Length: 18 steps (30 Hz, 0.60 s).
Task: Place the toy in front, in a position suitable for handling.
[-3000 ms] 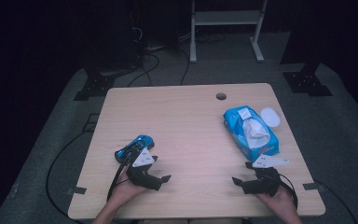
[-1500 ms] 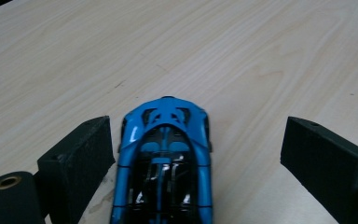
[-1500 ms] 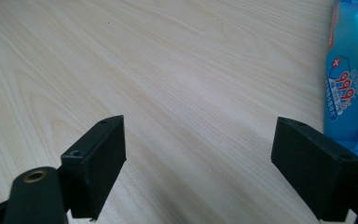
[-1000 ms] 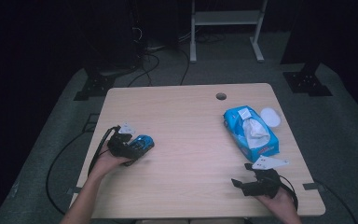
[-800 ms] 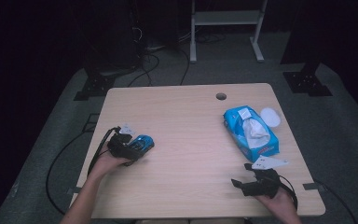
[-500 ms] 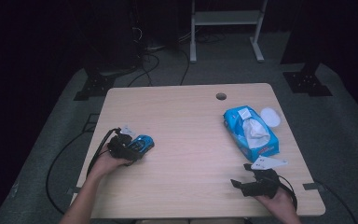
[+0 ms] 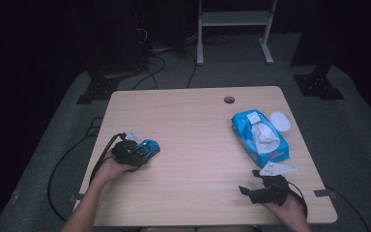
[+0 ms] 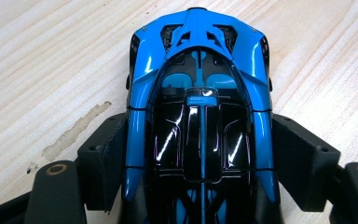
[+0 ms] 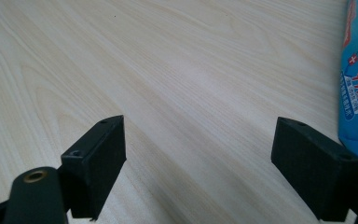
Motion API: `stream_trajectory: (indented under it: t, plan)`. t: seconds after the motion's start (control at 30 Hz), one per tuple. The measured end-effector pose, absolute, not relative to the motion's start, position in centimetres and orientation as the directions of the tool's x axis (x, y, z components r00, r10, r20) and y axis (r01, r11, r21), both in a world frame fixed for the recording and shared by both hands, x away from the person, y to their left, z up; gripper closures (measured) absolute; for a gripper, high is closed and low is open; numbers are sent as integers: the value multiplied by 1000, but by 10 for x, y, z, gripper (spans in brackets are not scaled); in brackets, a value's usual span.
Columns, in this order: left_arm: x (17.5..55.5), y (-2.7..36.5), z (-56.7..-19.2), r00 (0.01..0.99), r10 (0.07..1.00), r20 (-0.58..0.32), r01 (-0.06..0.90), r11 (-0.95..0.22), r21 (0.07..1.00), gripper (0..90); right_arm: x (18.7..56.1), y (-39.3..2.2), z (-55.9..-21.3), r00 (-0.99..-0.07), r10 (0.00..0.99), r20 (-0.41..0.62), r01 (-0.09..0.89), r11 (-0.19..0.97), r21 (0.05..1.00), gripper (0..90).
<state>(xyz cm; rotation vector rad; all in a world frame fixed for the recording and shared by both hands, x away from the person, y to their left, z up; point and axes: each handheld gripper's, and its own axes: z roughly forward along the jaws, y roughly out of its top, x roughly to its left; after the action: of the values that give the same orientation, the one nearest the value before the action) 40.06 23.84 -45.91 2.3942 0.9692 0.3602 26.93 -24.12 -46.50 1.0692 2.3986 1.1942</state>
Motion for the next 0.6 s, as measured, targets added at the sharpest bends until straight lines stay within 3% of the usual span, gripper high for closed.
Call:
stream_trajectory:
  t: [0.6]
  plan:
    - [399,241,-455,714,697,62,551,-614,565,281,268,-243,-464,-690,718,89,502,387,773,169]
